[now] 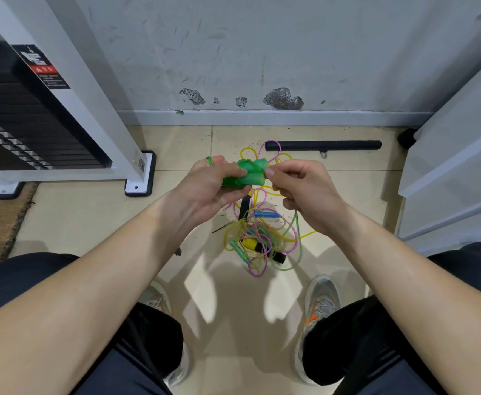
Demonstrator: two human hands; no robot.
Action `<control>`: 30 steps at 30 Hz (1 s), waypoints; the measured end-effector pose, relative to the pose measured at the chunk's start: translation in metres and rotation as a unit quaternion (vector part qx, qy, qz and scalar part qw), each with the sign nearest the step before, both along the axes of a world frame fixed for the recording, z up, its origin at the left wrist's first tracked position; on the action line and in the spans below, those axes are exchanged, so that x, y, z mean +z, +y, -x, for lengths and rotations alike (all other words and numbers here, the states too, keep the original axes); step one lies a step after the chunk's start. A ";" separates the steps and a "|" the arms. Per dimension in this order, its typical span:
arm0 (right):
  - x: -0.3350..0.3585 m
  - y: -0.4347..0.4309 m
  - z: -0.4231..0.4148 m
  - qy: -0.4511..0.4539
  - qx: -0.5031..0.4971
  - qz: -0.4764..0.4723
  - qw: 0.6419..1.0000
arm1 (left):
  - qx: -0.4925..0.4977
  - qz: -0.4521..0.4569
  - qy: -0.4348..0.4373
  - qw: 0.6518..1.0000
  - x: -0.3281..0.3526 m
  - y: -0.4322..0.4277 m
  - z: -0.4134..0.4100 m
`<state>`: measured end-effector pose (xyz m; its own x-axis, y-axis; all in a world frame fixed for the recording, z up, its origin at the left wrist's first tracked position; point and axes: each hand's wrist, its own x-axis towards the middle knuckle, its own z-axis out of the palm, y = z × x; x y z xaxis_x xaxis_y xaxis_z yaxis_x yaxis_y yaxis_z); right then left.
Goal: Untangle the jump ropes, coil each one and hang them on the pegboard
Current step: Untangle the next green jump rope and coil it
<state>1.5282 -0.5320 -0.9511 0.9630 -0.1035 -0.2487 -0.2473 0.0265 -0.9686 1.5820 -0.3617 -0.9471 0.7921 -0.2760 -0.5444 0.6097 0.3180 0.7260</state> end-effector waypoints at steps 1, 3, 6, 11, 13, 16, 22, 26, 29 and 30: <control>0.001 -0.001 0.000 -0.001 0.004 0.003 1.000 | -0.006 0.001 0.000 1.000 0.001 0.000 0.001; 0.002 -0.002 0.000 -0.014 0.008 0.019 1.000 | -0.017 0.006 0.003 1.000 0.004 0.002 0.001; 0.005 -0.001 0.001 -0.040 0.006 0.055 0.998 | -0.022 -0.002 0.012 1.000 0.002 0.004 0.001; 0.007 0.003 0.001 -0.051 -0.009 0.063 0.997 | -0.022 -0.042 0.000 0.999 0.000 0.004 0.001; 0.006 0.004 0.002 -0.050 -0.006 0.072 0.996 | -0.028 -0.085 -0.014 0.996 0.000 0.001 0.002; 0.003 0.007 0.003 -0.047 0.006 0.084 0.995 | -0.006 -0.126 -0.039 0.991 -0.002 -0.005 0.007; 0.003 0.006 0.000 -0.070 -0.006 0.109 0.992 | -0.007 -0.069 -0.007 0.998 -0.002 -0.002 0.002; -0.001 0.005 -0.003 -0.085 -0.012 0.161 0.983 | 0.001 -0.067 -0.002 0.998 -0.002 -0.002 0.002; -0.001 0.005 -0.004 -0.097 -0.016 0.164 0.982 | 0.003 -0.062 -0.006 0.998 -0.004 -0.001 0.001; 0.000 0.006 -0.004 -0.096 -0.019 0.150 0.984 | 0.003 -0.054 -0.006 0.999 -0.004 -0.002 0.002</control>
